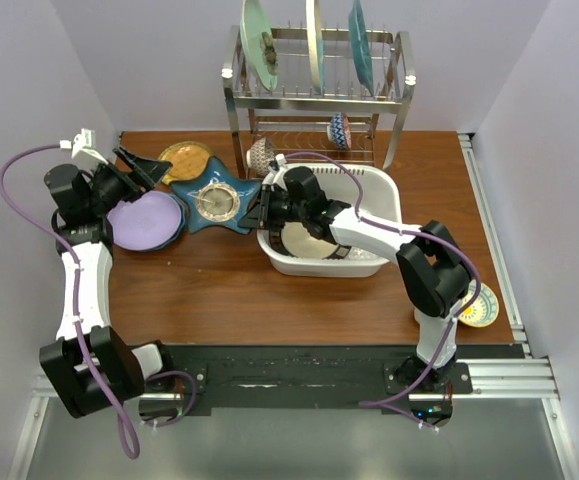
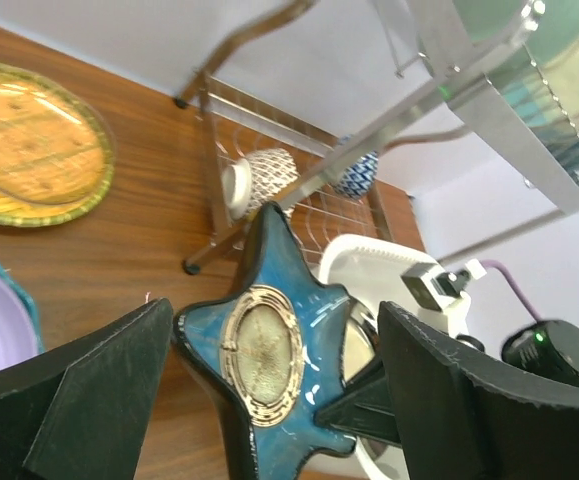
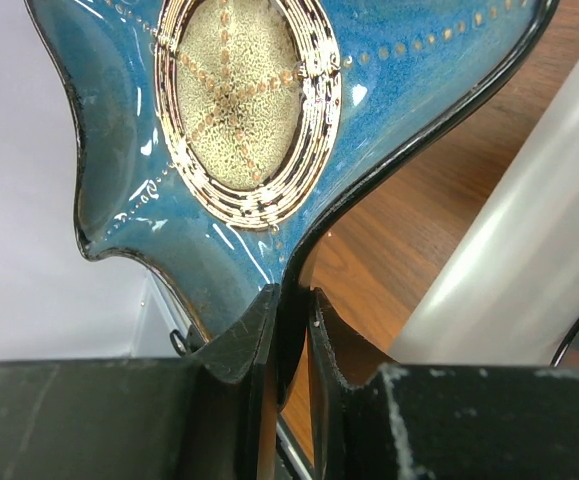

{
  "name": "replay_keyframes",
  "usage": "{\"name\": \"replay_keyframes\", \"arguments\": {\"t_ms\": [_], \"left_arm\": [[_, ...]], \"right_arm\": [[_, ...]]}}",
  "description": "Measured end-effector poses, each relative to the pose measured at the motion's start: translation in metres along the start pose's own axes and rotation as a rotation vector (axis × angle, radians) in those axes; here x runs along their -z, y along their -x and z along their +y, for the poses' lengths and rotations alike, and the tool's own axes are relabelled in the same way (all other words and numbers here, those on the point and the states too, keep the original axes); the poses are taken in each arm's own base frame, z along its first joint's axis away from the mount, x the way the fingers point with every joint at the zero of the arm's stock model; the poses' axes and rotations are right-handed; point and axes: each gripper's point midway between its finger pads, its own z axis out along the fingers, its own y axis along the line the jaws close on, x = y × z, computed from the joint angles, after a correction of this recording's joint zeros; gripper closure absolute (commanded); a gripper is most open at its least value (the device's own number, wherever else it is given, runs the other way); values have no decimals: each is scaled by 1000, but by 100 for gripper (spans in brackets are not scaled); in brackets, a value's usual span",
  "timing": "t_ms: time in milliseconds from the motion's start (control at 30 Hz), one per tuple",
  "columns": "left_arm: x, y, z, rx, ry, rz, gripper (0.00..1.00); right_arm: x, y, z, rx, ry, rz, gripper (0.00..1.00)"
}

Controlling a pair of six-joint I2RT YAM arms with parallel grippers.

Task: Place the plates into the plastic bin on the countertop
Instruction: Place the plate in the plastic bin.

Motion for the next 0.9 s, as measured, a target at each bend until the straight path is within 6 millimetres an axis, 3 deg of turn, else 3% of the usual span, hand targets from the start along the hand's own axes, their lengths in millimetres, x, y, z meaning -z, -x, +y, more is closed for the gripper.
{"name": "replay_keyframes", "arguments": {"t_ms": [500, 900], "left_arm": [[11, 2, 34, -56, 214, -27, 4], [12, 1, 40, -72, 240, -26, 4]], "right_arm": [[9, -1, 7, 1, 13, 5, 100], [52, 30, 47, 69, 74, -82, 100]]}}
